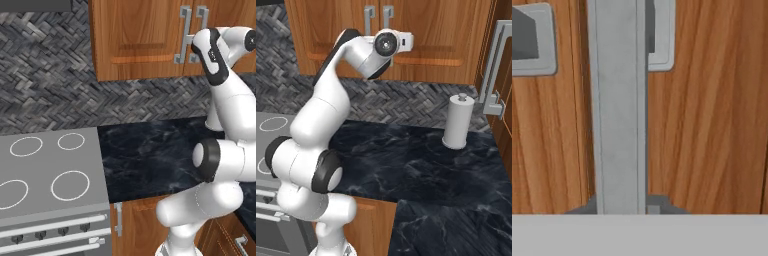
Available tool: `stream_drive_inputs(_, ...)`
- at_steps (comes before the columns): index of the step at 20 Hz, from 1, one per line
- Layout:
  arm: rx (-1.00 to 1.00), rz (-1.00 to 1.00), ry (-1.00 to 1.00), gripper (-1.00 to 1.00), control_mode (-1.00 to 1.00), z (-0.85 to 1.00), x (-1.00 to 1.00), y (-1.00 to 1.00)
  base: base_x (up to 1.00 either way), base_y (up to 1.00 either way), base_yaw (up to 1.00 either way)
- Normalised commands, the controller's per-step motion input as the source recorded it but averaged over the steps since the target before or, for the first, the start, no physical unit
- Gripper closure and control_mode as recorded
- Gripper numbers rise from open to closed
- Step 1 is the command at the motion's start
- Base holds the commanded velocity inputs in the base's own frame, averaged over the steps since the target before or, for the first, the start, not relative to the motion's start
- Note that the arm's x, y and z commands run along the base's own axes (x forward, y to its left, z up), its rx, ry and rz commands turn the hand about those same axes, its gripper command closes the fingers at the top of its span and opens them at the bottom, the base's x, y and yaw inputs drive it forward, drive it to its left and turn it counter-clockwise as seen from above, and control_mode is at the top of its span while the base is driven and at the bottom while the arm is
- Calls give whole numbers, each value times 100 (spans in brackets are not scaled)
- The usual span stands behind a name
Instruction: The dining table condiment station is running low on condiment bottle. Refill the condiment station by opening the cabinet and taking the condiment bottle from the cabinet and placing it on the dining table.
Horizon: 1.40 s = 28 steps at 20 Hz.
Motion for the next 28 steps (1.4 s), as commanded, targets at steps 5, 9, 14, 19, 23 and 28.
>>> stream_drive_inputs(5, 0, 0, 6, 100, -100, 31, -57, -22, 0, 0, 0)
stream_drive_inputs(9, 0, 0, 4, 100, -100, 20, -96, -69, 0, 0, 0)
stream_drive_inputs(14, 3, -4, 3, 100, -100, 9, -100, -99, 0, 0, 0)
stream_drive_inputs(19, 3, -10, 4, 100, -100, 0, -99, -100, 0, 0, 0)
stream_drive_inputs(23, 0, -11, 1, -100, -100, 0, -56, -51, 0, 0, 0)
stream_drive_inputs(28, -4, -10, 0, -100, -100, 0, -27, 0, 0, 0, 0)
